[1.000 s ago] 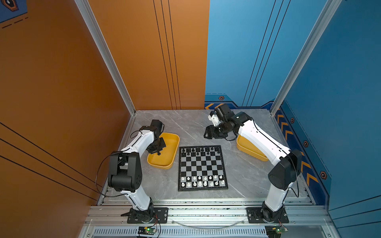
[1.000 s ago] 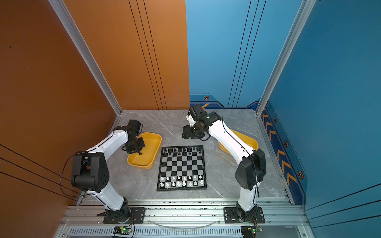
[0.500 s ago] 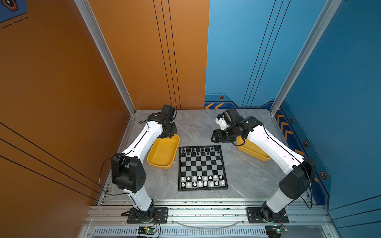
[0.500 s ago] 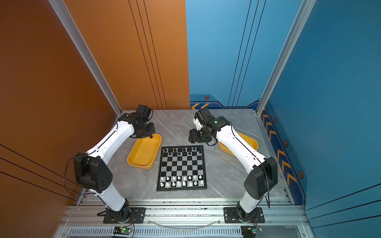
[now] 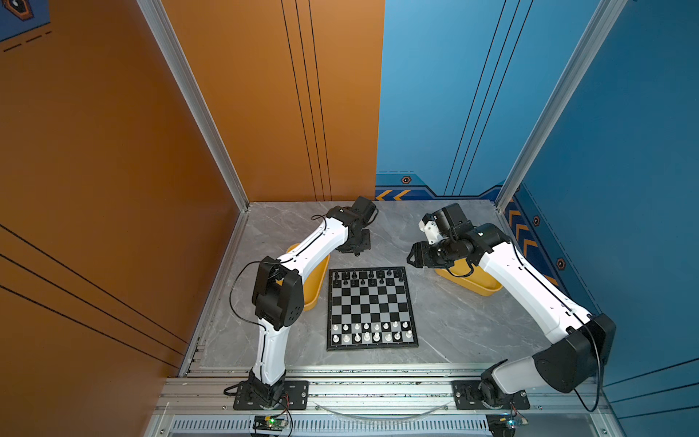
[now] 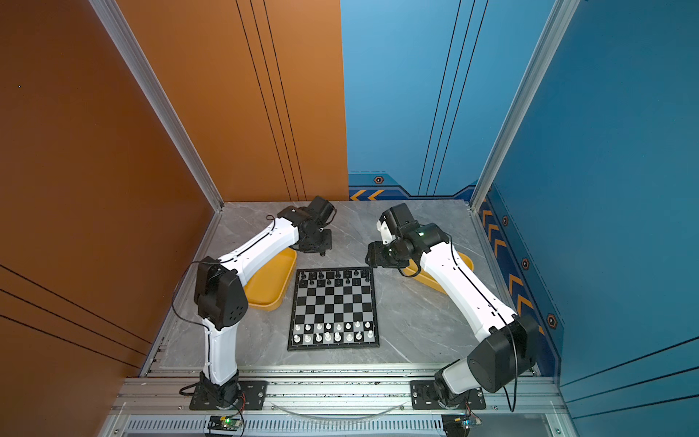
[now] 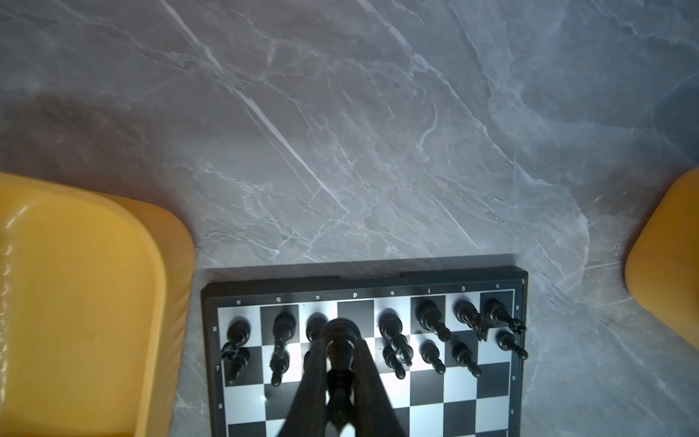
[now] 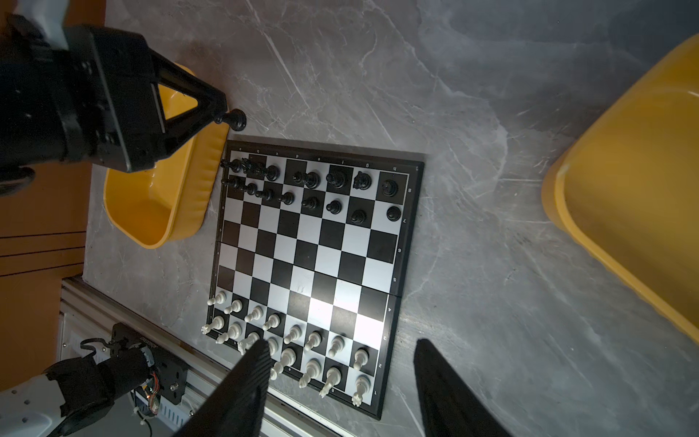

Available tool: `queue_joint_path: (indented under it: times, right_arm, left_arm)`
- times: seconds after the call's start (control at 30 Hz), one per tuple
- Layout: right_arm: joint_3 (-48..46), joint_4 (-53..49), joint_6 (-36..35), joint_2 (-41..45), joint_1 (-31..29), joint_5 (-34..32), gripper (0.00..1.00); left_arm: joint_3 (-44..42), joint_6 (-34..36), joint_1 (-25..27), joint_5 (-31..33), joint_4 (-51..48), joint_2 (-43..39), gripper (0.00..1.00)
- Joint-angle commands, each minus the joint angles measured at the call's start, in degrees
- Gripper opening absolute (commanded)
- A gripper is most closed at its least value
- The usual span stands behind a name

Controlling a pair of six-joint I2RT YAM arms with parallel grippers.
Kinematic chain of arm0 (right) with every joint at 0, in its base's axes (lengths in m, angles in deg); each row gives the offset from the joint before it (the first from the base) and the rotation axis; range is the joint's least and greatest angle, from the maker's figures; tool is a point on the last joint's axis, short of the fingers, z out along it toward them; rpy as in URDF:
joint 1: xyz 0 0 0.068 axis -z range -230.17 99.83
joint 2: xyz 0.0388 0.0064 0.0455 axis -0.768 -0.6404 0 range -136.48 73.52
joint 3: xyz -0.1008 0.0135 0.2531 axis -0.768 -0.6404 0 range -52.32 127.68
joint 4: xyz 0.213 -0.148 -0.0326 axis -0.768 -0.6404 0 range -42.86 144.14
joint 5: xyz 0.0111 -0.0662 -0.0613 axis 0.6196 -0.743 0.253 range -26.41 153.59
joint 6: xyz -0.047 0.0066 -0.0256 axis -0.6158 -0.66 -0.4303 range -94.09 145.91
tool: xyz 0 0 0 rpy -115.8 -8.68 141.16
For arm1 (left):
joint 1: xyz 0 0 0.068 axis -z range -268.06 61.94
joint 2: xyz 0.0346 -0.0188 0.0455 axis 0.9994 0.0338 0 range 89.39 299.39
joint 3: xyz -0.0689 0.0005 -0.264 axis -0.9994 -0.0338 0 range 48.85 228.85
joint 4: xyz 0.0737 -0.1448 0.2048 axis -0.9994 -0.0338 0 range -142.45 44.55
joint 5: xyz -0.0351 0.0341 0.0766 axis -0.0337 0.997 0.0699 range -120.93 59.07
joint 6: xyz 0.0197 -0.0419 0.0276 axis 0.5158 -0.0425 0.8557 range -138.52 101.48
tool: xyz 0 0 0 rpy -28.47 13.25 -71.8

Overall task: Set up the chess pieces on the board
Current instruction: 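Lift the last black piece and carry it over the farthest row, then lower the black piece into the remaining farthest-row gap and open the left gripper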

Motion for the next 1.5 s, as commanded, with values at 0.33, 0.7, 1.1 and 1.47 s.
queue_joint_path:
  times: [0.33,0.7,1.1,1.47]
  right_arm:
    - [-4.23,-0.37,-1.06,4.58,4.20,2.13,0.64]
    - [-4.79,-0.35,-0.88,4.93,4.49,2.48,0.64]
    - [-4.96,-0.70,-0.26,5.89,4.48,1.83,0.63]
    - [-5.20,-0.78,-0.24,6.09,4.49,1.81,0.64]
  left_arm:
    - [0.63,-2.83,3.18,-1.97,-1.89,5.02,0.07]
    - [-1.94,-3.02,3.55,-3.09,-1.77,6.51,0.08]
    - [-2.14,-2.48,3.48,-3.70,-1.71,8.10,0.09]
    - [-2.92,-2.48,3.35,-3.50,-1.73,8.20,0.13]
